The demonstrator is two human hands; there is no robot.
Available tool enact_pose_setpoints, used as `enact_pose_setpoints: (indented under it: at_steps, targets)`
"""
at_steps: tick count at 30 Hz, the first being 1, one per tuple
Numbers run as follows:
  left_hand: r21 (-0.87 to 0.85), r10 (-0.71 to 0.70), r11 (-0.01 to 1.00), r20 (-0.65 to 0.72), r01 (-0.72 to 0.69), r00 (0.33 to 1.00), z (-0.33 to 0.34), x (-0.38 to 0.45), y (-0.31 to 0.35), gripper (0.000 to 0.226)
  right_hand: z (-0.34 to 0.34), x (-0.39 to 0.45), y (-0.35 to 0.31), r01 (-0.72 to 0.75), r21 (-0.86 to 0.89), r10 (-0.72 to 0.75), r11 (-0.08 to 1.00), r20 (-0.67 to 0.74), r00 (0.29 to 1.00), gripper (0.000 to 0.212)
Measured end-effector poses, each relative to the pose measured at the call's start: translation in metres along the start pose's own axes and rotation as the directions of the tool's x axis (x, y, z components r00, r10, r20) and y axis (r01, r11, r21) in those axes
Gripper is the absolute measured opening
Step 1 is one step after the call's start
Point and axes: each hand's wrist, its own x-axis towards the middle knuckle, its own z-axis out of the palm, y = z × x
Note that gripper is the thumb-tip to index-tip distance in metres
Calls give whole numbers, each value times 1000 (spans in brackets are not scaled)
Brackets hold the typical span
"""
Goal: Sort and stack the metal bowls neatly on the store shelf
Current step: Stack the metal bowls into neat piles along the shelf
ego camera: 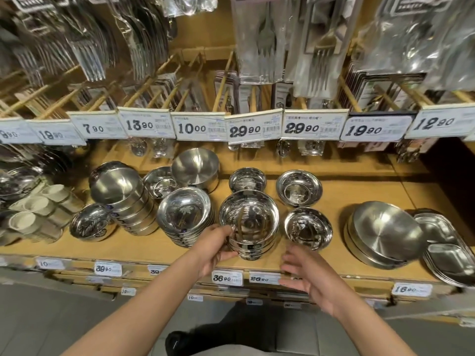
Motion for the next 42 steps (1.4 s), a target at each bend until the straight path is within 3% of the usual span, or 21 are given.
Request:
enact_pose_setpoints:
  at_steps: [2, 5, 8, 11, 19, 23, 27, 31, 34, 39, 42]
  targets:
    - [5, -1, 1000, 5, 1, 1000, -1, -1, 0, 26, 12, 0, -12, 71, -11, -71, 997, 40, 997, 47]
    - [7, 1, 1000, 12, -1, 1000, -2, -2, 0, 28, 27, 2, -24, 116, -6, -115, 993, 63, 991, 29]
    - [-7, 10, 1000, 11, -10, 1000, -3, -5, -1, 28, 34, 6, -24, 125, -20, -125, 992, 12, 992, 60]
    - [-24, 26, 999, 20, -25, 999, -6, -10, -2, 33, 36, 8, -23, 144, -50, -144, 988, 11, 990, 66]
    - [-35, 86, 996, 4, -86, 996, -35, -37, -5, 38, 11, 7, -34, 196, -85, -203, 977, -81, 976, 34]
    - [-48, 97, 994, -98, -102, 990, -63, -42, -8, 42, -8, 3, -39, 229, -47, -233, 972, -151, 961, 18]
    - [-168, -24, 986, -221, -14, 975, -92, -33, -9, 43, -34, -10, -25, 205, 24, -193, 978, -244, 950, 19]
    - [-381, -142, 922, -162, 71, 976, -96, -18, -1, 58, -47, -19, -12, 166, 63, -144, 984, -263, 954, 19]
    - [-470, -132, 881, -148, 48, 980, -88, -6, 5, 43, -48, -23, -11, 169, 87, -139, 982, -279, 950, 21]
    - [-422, -110, 906, -231, 2, 967, -82, 11, 12, 2, -43, -32, -7, 195, 111, -153, 975, -307, 939, 23]
    - [-414, -115, 910, -244, 4, 963, -82, 14, 15, 15, -42, -35, -1, 207, 120, -158, 971, -330, 931, 22]
